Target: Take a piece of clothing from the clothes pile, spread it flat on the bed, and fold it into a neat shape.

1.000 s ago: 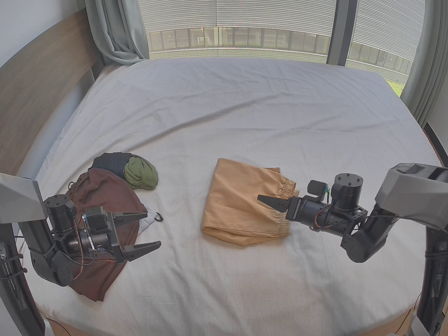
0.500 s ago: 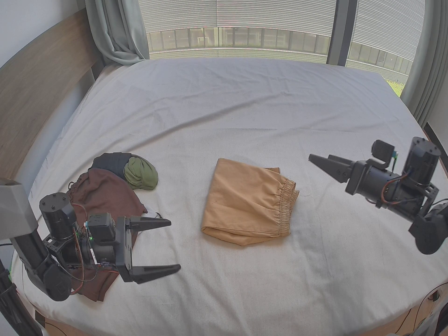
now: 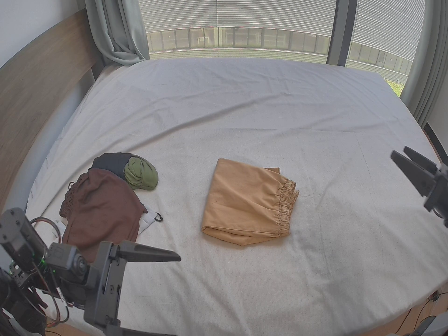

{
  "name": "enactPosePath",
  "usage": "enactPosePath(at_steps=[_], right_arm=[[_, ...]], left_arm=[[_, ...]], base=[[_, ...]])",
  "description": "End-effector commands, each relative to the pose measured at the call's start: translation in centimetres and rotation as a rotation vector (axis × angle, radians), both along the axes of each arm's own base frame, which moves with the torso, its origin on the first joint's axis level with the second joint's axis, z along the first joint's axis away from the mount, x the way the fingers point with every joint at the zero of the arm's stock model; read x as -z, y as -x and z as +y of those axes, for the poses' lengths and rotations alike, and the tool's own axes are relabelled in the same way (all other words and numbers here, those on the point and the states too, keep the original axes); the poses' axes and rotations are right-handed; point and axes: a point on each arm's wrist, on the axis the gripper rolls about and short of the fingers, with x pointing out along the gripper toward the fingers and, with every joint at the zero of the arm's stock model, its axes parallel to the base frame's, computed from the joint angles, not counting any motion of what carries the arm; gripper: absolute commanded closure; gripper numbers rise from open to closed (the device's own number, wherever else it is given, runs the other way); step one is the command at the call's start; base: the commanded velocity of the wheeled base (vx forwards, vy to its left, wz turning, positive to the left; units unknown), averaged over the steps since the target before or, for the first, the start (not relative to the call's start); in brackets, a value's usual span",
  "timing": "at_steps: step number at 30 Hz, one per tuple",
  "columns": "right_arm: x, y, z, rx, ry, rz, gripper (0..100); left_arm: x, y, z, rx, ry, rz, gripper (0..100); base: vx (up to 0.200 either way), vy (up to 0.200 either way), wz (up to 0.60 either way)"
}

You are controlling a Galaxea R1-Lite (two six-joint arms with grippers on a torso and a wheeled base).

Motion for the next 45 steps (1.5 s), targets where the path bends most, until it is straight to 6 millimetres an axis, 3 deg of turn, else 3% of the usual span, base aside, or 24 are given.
enactPosePath(at_steps=[1, 5, 10, 22, 27, 29, 33, 37, 45], right_arm=[[1.2, 11.3, -2.6, 0.076, -0.019, -0.17, 0], [2.5, 13.4, -2.8, 0.026, -0.012, -0.163, 0], [6.9, 15.8, -3.1, -0.044, 0.01, -0.107, 0], [8.4, 15.2, -2.6, 0.184, 0.063, -0.102, 0], [12.9, 14.4, -2.6, 0.204, 0.151, -0.055, 0], [13.1, 14.3, -2.6, 0.221, 0.19, -0.05, 0], [12.9, 14.3, -3.2, 0.46, 0.203, -0.054, 0], [13.5, 14.2, -3.4, 0.565, 0.233, 0.005, 0], [13.5, 14.2, -3.5, 0.624, 0.212, 0.016, 0]], left_arm=[[-2.8, 6.1, 2.8, -0.155, 0.128, -0.045, 0], [-2.9, 7.4, 4.4, -0.33, 0.158, -0.028, 0], [-1.8, 10.6, 6.6, -0.464, 0.149, -0.036, 0], [0.1, 13.8, 7.8, -0.58, 0.16, -0.032, 0], [1.1, 15.6, 8.0, -0.595, 0.204, -0.017, 0], [1.5, 15.9, 8.0, -0.622, 0.216, -0.011, 0], [3.0, 17.0, 7.7, -0.742, 0.218, -0.026, 0], [3.3, 17.2, 7.8, -0.749, 0.217, -0.019, 0], [4.1, 17.0, 7.9, -0.81, 0.138, -0.085, 0]], base=[[0.0, 0.0, 0.0], [0.0, 0.0, 0.0], [0.0, 0.0, 0.0], [0.0, 0.0, 0.0], [0.0, 0.0, 0.0], [0.0, 0.0, 0.0], [0.0, 0.0, 0.0], [0.0, 0.0, 0.0], [0.0, 0.0, 0.0]])
